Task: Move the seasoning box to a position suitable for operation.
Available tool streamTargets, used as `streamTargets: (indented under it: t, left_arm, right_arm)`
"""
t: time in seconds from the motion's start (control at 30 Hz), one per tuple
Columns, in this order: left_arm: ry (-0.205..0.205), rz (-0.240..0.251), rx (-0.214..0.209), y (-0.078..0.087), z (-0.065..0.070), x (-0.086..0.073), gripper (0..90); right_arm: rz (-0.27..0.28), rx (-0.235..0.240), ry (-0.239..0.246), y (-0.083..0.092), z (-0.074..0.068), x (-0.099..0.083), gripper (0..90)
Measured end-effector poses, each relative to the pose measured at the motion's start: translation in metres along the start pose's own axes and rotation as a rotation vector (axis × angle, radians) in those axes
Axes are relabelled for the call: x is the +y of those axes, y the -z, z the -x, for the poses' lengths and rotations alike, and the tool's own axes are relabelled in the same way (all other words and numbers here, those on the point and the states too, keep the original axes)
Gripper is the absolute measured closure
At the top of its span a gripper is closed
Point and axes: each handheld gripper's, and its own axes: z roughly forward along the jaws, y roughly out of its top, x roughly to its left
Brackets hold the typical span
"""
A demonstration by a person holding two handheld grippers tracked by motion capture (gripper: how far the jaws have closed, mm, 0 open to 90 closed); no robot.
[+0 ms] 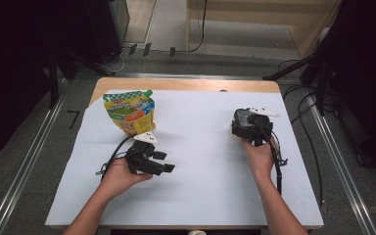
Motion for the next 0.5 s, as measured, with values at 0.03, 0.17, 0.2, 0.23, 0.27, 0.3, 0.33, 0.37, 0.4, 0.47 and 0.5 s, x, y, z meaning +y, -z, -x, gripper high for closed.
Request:
streamTargets:
  t: [0.03, 0.17, 0.2, 0.23, 0.27, 0.3, 0.33, 0.37, 0.4, 0.47, 0.5]
  left_arm:
    - [0.000, 0.000, 0.000, 0.000, 0.000, 0.000, 38.7]
    - [-0.005, -0.003, -0.006, -0.002, 0.000, 0.003, 38.7]
    - [-0.007, -0.003, -0.006, -0.002, 0.000, 0.003, 38.8]
    - [-0.006, -0.004, -0.009, -0.002, 0.000, 0.004, 38.7]
    - [-0.005, -0.002, -0.007, -0.003, -0.001, 0.005, 38.7]
    - [-0.005, -0.001, -0.006, -0.003, -0.001, 0.006, 38.7]
    - [-0.005, -0.002, -0.009, -0.003, -0.002, 0.006, 38.7]
    - [-0.001, 0.001, -0.010, -0.003, -0.002, 0.007, 38.7]
    - [0.001, 0.003, -0.012, -0.003, -0.003, 0.009, 38.7]
    - [0.004, 0.002, -0.012, -0.003, -0.004, 0.009, 38.7]
    - [0.005, 0.002, -0.013, -0.004, -0.004, 0.010, 38.7]
  right_arm:
    - [0.000, 0.000, 0.000, 0.000, 0.000, 0.000, 16.6]
    - [0.003, 0.027, 0.015, 0.009, -0.006, -0.001, 16.6]
    - [0.002, 0.036, 0.018, 0.011, -0.007, -0.001, 16.6]
    - [-0.002, 0.052, 0.022, 0.013, -0.010, -0.003, 16.6]
    - [-0.005, 0.057, 0.025, 0.014, -0.012, -0.004, 16.6]
    - [-0.005, 0.057, 0.025, 0.014, -0.012, -0.004, 16.6]
    - [-0.009, 0.064, 0.033, 0.016, -0.015, -0.006, 16.6]
    - [-0.009, 0.064, 0.033, 0.016, -0.015, -0.006, 16.6]
    - [-0.013, 0.077, 0.040, 0.018, -0.018, -0.008, 16.6]
    - [-0.014, 0.083, 0.045, 0.018, -0.019, -0.009, 16.6]
    - [-0.017, 0.088, 0.048, 0.019, -0.021, -0.010, 16.6]
